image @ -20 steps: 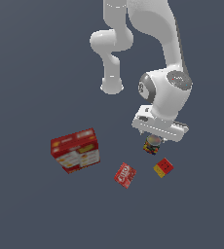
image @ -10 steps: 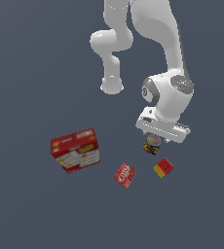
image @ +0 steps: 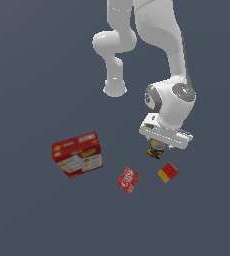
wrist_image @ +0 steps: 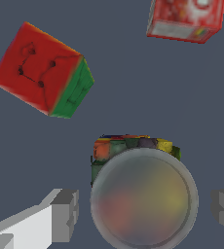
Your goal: Pick up a designated object from a clutter of objects.
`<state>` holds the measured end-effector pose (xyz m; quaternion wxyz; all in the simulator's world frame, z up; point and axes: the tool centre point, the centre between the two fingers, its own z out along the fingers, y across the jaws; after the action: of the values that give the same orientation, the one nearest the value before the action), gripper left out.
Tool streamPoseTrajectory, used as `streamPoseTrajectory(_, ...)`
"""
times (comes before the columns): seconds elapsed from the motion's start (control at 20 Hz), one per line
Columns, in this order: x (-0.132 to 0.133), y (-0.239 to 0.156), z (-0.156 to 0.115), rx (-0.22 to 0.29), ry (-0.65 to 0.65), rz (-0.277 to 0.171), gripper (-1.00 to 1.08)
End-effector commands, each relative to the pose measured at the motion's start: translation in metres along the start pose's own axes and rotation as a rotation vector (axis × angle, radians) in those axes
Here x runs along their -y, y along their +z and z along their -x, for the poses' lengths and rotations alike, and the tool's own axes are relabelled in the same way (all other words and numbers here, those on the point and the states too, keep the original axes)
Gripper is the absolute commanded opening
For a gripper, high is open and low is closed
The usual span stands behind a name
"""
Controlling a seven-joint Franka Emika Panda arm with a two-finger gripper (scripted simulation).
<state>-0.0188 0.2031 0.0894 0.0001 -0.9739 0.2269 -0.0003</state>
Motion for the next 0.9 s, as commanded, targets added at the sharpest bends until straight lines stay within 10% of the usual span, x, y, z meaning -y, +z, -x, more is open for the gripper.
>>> streamPoseTrajectory(0.0, 0.000, 0.013, 0.001, 0.001, 0.000, 0.001, 1.00)
streamPoseTrajectory(0.4, 0.000, 0.031, 0.000, 0.001, 0.002, 0.000, 1.00)
streamPoseTrajectory(0.45, 0.000, 0.031, 0.000, 0.001, 0.002, 0.000, -1.00)
streamPoseTrajectory(0.85, 0.000, 0.031, 0.000, 0.001, 0.002, 0.000, -1.00)
